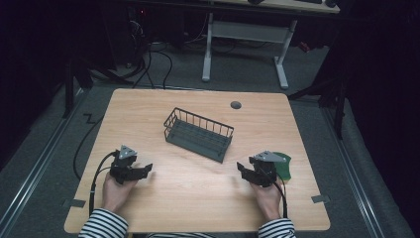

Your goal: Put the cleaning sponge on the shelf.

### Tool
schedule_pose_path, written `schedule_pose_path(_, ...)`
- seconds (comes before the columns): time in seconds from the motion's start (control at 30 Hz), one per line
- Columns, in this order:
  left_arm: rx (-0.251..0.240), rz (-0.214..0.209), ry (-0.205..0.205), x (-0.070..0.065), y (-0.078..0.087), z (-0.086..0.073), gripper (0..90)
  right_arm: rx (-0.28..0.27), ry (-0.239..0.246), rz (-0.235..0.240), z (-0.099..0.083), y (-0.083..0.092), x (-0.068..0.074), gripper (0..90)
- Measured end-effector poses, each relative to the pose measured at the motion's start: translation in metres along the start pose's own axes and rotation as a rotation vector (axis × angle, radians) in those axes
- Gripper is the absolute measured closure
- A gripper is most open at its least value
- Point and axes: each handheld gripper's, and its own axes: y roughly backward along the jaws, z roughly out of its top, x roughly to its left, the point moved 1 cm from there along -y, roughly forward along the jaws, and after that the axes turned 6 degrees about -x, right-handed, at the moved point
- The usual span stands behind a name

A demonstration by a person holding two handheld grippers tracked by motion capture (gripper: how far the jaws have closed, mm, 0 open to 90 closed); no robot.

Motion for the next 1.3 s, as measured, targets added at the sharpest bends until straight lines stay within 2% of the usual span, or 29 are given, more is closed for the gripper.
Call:
schedule_pose_path(0.1,-0.011,-0.023,-0.022,-0.004,0.000,0.023,29.0,-0.016,-0.006,0.016,0.014,0.003,0.000,46.0)
schedule_pose_path(0.17,-0.027,-0.034,-0.020,-0.006,0.002,0.035,30.1,-0.020,-0.004,0.018,0.023,0.003,-0.001,47.9)
schedule_pose_path(0.27,-0.056,-0.034,-0.017,-0.006,0.003,0.054,29.9,-0.035,-0.033,0.038,0.035,0.002,-0.005,49.1)
schedule_pose_path(0.43,-0.094,-0.036,0.015,-0.004,0.000,0.082,32.2,-0.044,-0.040,0.070,0.056,-0.004,-0.011,52.1)
schedule_pose_path(0.6,-0.122,-0.029,0.038,-0.003,-0.007,0.104,33.9,-0.056,-0.045,0.088,0.077,-0.011,-0.014,56.3)
schedule_pose_path(0.77,-0.112,-0.015,0.039,-0.002,-0.018,0.121,36.8,-0.034,-0.029,0.097,0.097,-0.025,-0.012,58.3)
schedule_pose_path(0.83,-0.113,-0.012,0.052,-0.001,-0.023,0.126,37.7,-0.029,-0.020,0.086,0.103,-0.031,-0.011,58.7)
schedule_pose_path(0.93,-0.109,-0.020,0.073,0.001,-0.030,0.132,39.0,-0.027,-0.032,0.074,0.112,-0.039,-0.011,59.8)
schedule_pose_path(1.13,-0.101,-0.027,0.120,0.007,-0.043,0.131,48.2,0.008,-0.067,0.056,0.117,-0.056,-0.014,62.3)
schedule_pose_path(1.2,-0.107,-0.034,0.126,0.008,-0.043,0.131,49.8,0.025,-0.062,0.041,0.118,-0.060,-0.014,63.8)
schedule_pose_path(1.3,-0.115,-0.039,0.105,0.006,-0.044,0.131,53.5,0.050,-0.071,0.043,0.115,-0.066,-0.016,66.4)
